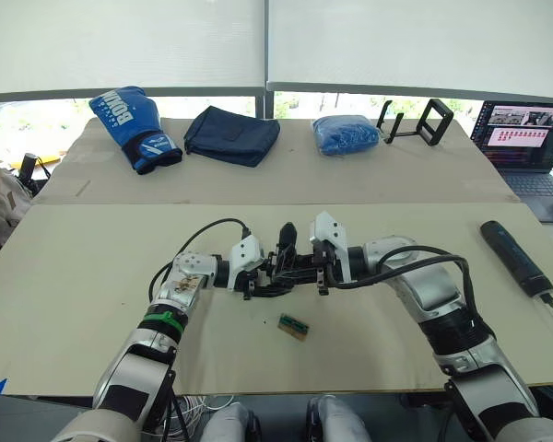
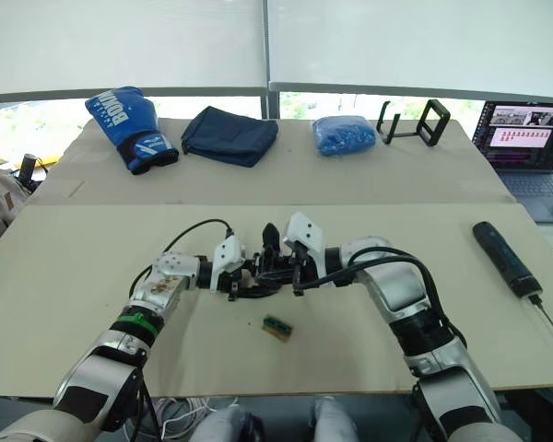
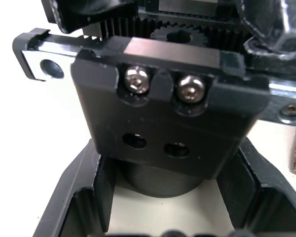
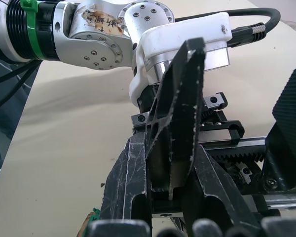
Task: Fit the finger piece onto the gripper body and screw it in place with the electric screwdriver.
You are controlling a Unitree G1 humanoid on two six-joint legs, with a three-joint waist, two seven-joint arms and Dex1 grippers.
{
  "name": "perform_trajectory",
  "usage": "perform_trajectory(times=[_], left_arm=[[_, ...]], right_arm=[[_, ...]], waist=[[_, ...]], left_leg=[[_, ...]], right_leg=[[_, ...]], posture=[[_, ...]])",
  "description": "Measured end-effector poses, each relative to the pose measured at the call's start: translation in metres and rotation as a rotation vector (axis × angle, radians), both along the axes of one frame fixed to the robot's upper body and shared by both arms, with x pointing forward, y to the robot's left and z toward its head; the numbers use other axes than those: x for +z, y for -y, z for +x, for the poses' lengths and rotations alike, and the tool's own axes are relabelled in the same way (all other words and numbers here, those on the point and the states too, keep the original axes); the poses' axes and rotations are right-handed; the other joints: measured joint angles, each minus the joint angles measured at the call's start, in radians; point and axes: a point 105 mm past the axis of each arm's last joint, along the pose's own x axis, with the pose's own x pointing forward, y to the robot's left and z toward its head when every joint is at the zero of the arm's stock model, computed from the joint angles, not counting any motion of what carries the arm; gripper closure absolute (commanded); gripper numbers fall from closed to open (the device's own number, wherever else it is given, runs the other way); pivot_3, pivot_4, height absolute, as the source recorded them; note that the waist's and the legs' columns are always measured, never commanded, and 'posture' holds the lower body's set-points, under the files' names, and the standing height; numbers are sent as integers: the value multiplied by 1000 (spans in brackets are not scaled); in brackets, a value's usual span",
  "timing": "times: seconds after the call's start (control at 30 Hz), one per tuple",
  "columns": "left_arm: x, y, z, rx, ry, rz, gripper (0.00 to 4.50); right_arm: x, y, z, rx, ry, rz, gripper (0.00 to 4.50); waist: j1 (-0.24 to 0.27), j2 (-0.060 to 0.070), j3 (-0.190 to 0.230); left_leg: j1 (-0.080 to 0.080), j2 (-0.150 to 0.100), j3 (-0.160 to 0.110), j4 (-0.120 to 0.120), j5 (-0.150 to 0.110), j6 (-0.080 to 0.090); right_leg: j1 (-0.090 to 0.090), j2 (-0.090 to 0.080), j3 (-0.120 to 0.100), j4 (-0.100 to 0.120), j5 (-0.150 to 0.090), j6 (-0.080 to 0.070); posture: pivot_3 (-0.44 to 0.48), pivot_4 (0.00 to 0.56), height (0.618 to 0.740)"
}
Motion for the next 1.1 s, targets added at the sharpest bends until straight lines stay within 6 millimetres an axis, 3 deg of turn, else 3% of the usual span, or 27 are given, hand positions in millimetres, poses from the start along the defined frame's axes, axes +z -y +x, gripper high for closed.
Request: perform_trajectory(times=[0.43, 0.7, 1.1], left_arm=[[-2, -1, 0, 13, -6, -1, 2177], [-2, 1, 0, 16, -5, -3, 2177], [-2, 0, 0, 19, -9, -2, 2177]], right_arm=[[-3, -1, 4, -31, -81, -13, 4121], [-3, 1, 1, 7, 37, -68, 4121], [-4, 0, 2, 7, 45, -61, 4122]], waist=[[-3, 0, -4], [0, -1, -4], [-1, -1, -4]], left_leg=[[2, 0, 0, 0, 0, 0], [2, 0, 0, 0, 0, 0], [3, 0, -1, 0, 0, 0]], right_leg=[[2, 0, 0, 0, 0, 0], [3, -1, 0, 0, 0, 0], [4, -1, 0, 0, 0, 0]], posture=[[0, 150, 740], [0, 150, 740], [0, 150, 740]])
